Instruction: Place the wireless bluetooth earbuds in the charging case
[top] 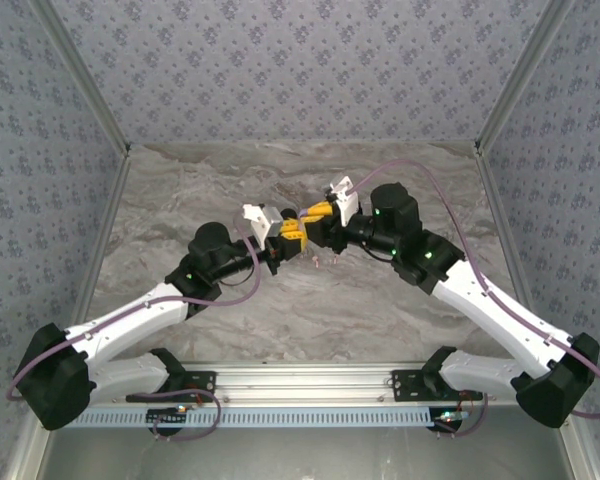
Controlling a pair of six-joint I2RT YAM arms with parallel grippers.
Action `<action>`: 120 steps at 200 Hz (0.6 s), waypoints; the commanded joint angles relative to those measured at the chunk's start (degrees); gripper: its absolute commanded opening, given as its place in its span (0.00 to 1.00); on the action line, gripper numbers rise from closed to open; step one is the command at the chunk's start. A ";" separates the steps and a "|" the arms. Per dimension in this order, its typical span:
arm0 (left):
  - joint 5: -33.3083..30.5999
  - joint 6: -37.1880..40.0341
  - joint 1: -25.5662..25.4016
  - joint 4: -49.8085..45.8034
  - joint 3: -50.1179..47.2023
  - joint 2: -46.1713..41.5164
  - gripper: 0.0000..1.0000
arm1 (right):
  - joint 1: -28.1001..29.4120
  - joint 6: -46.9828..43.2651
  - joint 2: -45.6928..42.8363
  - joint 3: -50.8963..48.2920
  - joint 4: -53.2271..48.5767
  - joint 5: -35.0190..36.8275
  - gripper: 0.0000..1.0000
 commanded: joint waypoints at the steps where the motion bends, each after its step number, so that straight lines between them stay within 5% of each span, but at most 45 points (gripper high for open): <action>1: 1.04 -1.13 -0.37 5.17 1.66 -0.88 0.00 | -1.06 1.83 -0.07 4.32 -1.98 -2.62 0.39; 59: 1.60 -2.23 -0.40 9.22 1.71 -0.24 0.00 | -7.02 7.22 -0.63 10.82 -4.67 -7.49 0.54; 120: 3.63 -3.11 -0.42 11.63 2.54 -0.22 0.00 | -12.58 11.06 2.25 8.86 -5.00 -26.30 0.95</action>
